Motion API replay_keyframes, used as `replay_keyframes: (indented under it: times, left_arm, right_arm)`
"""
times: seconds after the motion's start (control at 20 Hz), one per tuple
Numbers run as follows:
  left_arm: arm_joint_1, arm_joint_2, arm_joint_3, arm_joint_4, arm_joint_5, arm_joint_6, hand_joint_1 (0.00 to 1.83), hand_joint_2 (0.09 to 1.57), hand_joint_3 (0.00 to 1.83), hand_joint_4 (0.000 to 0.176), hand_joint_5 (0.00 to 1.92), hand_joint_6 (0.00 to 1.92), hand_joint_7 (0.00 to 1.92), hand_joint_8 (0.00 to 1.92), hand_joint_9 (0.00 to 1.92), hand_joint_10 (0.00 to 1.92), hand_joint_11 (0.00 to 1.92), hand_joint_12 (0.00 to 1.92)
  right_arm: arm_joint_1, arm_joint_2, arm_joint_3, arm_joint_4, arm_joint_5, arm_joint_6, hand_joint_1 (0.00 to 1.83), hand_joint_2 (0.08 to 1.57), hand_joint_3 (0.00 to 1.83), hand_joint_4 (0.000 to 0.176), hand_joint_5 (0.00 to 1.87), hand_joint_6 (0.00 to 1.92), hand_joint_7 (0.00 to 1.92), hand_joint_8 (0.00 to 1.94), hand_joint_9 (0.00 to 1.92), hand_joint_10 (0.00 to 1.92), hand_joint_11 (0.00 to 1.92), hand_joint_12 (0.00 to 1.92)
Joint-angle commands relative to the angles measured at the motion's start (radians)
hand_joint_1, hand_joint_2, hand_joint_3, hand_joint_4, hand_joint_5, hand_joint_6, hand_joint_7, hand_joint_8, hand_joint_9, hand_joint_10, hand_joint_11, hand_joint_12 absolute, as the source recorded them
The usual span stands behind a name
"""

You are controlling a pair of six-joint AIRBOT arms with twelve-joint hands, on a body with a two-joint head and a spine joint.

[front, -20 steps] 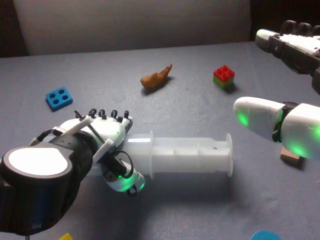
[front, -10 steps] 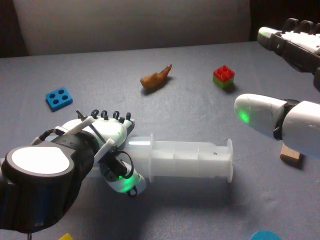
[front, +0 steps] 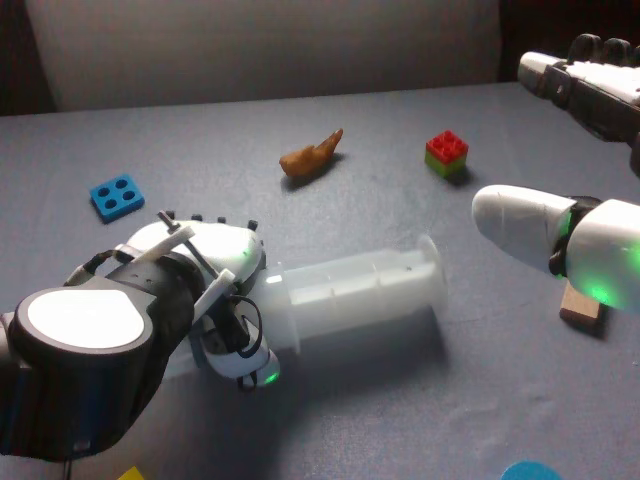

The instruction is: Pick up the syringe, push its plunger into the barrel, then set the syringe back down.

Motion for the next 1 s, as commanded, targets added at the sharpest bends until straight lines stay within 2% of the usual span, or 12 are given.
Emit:
replay_keyframes:
  times: [0.0, 0.1, 0.15, 0.25, 0.35, 0.45, 0.5, 0.6, 0.7, 0.8, 0.9, 0.95]
  left_arm:
    - [0.001, -0.003, -0.001, 0.023, 0.014, 0.010, 1.40, 1.11, 0.00, 0.000, 1.01, 0.74, 0.91, 1.14, 0.93, 1.22, 0.80, 1.34]
    - [0.000, -0.003, -0.006, 0.036, 0.009, 0.010, 1.38, 1.13, 0.00, 0.000, 0.93, 0.83, 0.88, 1.19, 0.92, 1.29, 0.84, 1.31]
    - [0.000, -0.003, -0.009, 0.037, 0.008, 0.010, 1.38, 1.12, 0.00, 0.000, 0.97, 0.81, 0.88, 1.18, 0.94, 1.26, 0.87, 1.28]
    - [0.000, -0.002, -0.014, 0.041, 0.007, 0.010, 1.38, 1.12, 0.00, 0.000, 0.96, 0.79, 0.92, 1.12, 0.93, 1.29, 0.89, 1.40]
    - [0.002, 0.006, -0.018, 0.140, -0.033, -0.051, 1.38, 1.12, 0.00, 0.000, 0.97, 0.79, 0.93, 1.10, 0.91, 1.32, 0.86, 1.48]
    - [0.002, 0.023, -0.025, 0.277, -0.072, -0.134, 1.38, 1.12, 0.00, 0.000, 0.97, 0.76, 0.92, 1.11, 0.93, 1.29, 0.91, 1.37]
    - [0.002, 0.033, -0.033, 0.336, -0.073, -0.169, 1.39, 1.10, 0.00, 0.000, 1.02, 0.66, 0.98, 1.04, 0.99, 1.27, 0.91, 1.37]
    - [0.003, 0.047, -0.036, 0.417, -0.092, -0.233, 1.38, 1.11, 0.00, 0.000, 0.95, 0.79, 0.95, 1.06, 0.95, 1.28, 0.94, 1.30]
    - [-0.007, 0.066, -0.032, 0.511, -0.125, -0.309, 1.38, 1.11, 0.00, 0.000, 0.95, 0.83, 0.93, 1.08, 0.95, 1.25, 0.90, 1.29]
    - [-0.038, 0.083, -0.025, 0.527, -0.165, -0.310, 1.38, 1.12, 0.00, 0.000, 0.97, 0.84, 0.91, 1.11, 0.92, 1.28, 0.83, 1.34]
    - [-0.074, 0.096, -0.010, 0.544, -0.209, -0.309, 1.38, 1.11, 0.00, 0.000, 0.96, 0.83, 0.94, 1.08, 0.95, 1.24, 0.88, 1.23]
    - [-0.089, 0.100, -0.004, 0.550, -0.225, -0.309, 1.38, 1.12, 0.00, 0.000, 0.94, 0.84, 0.91, 1.13, 0.93, 1.27, 0.88, 1.22]
  right_arm:
    - [0.014, 0.002, -0.003, -0.079, 0.068, 0.001, 0.20, 1.16, 0.00, 0.000, 0.13, 0.00, 0.15, 0.00, 0.14, 0.00, 0.00, 0.34]
    - [0.014, 0.002, -0.003, -0.079, 0.073, 0.001, 0.22, 1.16, 0.00, 0.000, 0.13, 0.00, 0.15, 0.00, 0.14, 0.00, 0.00, 0.34]
    - [0.014, 0.002, -0.003, -0.079, 0.075, 0.001, 0.23, 1.16, 0.00, 0.000, 0.15, 0.01, 0.16, 0.00, 0.15, 0.01, 0.00, 0.35]
    - [0.014, 0.002, -0.003, -0.079, 0.079, 0.002, 0.25, 1.15, 0.00, 0.000, 0.18, 0.01, 0.18, 0.01, 0.17, 0.01, 0.00, 0.41]
    - [0.011, 0.002, -0.003, -0.075, 0.121, 0.021, 0.24, 1.16, 0.00, 0.000, 0.15, 0.00, 0.17, 0.00, 0.16, 0.00, 0.00, 0.40]
    - [0.011, 0.002, -0.003, -0.063, 0.185, 0.062, 0.23, 1.16, 0.00, 0.000, 0.14, 0.00, 0.16, 0.00, 0.15, 0.00, 0.00, 0.36]
    - [0.012, 0.002, -0.003, -0.053, 0.205, 0.074, 0.24, 1.16, 0.00, 0.000, 0.15, 0.00, 0.16, 0.00, 0.15, 0.00, 0.00, 0.37]
    - [0.011, 0.003, -0.003, -0.012, 0.242, 0.110, 0.23, 1.16, 0.00, 0.000, 0.16, 0.00, 0.18, 0.00, 0.17, 0.01, 0.00, 0.39]
    - [0.003, 0.004, -0.003, 0.024, 0.284, 0.170, 0.27, 1.15, 0.00, 0.000, 0.17, 0.01, 0.18, 0.00, 0.17, 0.00, 0.00, 0.38]
    - [-0.004, 0.006, -0.003, 0.053, 0.311, 0.258, 0.27, 1.15, 0.00, 0.000, 0.17, 0.00, 0.18, 0.00, 0.16, 0.00, 0.00, 0.37]
    - [-0.010, 0.007, -0.003, 0.070, 0.341, 0.375, 0.26, 1.15, 0.00, 0.000, 0.18, 0.00, 0.18, 0.00, 0.16, 0.00, 0.00, 0.39]
    - [-0.011, 0.007, -0.003, 0.073, 0.354, 0.424, 0.26, 1.15, 0.00, 0.000, 0.18, 0.00, 0.18, 0.00, 0.17, 0.00, 0.00, 0.40]
